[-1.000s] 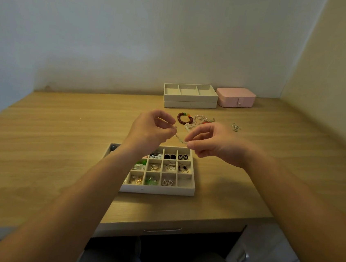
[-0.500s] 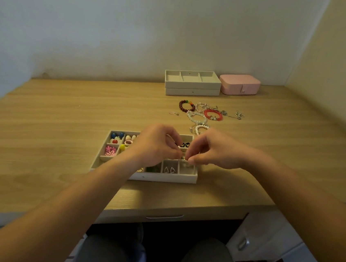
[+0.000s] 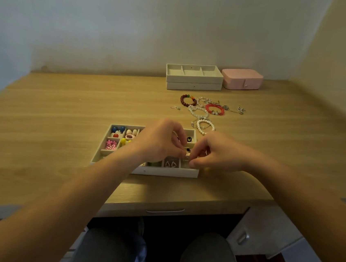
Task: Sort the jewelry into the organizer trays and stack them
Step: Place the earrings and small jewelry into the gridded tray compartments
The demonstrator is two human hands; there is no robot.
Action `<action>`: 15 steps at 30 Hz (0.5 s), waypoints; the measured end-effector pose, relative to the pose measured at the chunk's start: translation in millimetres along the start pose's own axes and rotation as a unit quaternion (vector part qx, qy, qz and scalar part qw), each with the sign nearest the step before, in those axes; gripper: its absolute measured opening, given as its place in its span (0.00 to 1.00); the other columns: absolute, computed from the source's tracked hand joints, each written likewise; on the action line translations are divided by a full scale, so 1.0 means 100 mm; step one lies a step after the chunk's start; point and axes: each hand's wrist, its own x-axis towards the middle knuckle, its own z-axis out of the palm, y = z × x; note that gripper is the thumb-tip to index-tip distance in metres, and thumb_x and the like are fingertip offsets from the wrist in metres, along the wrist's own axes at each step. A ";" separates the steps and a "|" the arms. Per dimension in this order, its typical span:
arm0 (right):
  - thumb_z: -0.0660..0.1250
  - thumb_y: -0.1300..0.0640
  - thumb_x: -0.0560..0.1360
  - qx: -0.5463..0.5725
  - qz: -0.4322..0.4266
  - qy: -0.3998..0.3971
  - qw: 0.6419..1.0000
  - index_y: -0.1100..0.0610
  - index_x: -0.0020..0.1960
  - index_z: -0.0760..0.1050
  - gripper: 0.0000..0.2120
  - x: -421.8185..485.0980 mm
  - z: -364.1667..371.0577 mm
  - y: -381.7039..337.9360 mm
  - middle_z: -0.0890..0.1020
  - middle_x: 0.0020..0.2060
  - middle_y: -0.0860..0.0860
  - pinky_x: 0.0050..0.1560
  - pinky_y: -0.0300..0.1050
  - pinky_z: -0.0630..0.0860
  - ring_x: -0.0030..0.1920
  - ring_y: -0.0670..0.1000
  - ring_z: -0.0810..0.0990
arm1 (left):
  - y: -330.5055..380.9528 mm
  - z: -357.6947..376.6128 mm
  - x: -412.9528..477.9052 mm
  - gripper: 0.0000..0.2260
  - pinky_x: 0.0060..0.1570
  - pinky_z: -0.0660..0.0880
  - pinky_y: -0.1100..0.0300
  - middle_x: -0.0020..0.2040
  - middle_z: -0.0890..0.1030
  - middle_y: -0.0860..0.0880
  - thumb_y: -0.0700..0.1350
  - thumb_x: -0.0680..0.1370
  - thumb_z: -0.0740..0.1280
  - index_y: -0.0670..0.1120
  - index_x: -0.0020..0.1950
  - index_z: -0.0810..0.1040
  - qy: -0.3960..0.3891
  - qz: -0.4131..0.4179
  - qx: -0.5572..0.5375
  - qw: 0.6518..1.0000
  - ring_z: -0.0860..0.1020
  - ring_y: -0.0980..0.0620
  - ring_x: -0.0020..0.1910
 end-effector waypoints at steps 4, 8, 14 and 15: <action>0.72 0.55 0.78 -0.022 -0.002 0.004 1.000 0.52 0.53 0.87 0.07 -0.03 0.02 -0.03 0.83 0.38 0.42 0.36 0.31 0.74 0.37 0.41 0.79 | 0.02 -0.01 0.00 0.12 0.47 0.84 0.53 0.39 0.86 0.52 0.41 0.70 0.80 0.48 0.50 0.82 -0.005 0.009 0.029 1.000 0.84 0.59 0.39; 0.68 0.58 0.79 -0.011 0.012 0.035 0.999 0.53 0.52 0.87 0.09 -0.03 0.02 -0.06 0.85 0.40 0.44 0.41 0.39 0.79 0.41 0.45 0.82 | 0.05 0.01 0.00 0.10 0.47 0.83 0.55 0.38 0.85 0.55 0.42 0.70 0.80 0.50 0.47 0.82 0.002 0.021 0.072 0.997 0.83 0.60 0.39; 0.66 0.60 0.78 0.014 0.016 0.047 0.999 0.50 0.51 0.87 0.12 -0.04 -0.01 -0.05 0.82 0.38 0.41 0.36 0.34 0.71 0.38 0.43 0.78 | 0.04 0.07 0.01 0.09 0.46 0.83 0.55 0.39 0.84 0.55 0.42 0.71 0.79 0.52 0.46 0.83 0.018 0.025 0.099 0.995 0.83 0.61 0.40; 0.66 0.60 0.78 0.013 0.017 0.040 0.999 0.50 0.52 0.87 0.12 -0.05 -0.01 -0.05 0.82 0.38 0.40 0.36 0.33 0.70 0.38 0.43 0.78 | 0.04 0.09 0.00 0.09 0.45 0.83 0.54 0.39 0.84 0.55 0.42 0.71 0.79 0.52 0.46 0.83 0.021 0.024 0.100 0.994 0.83 0.60 0.40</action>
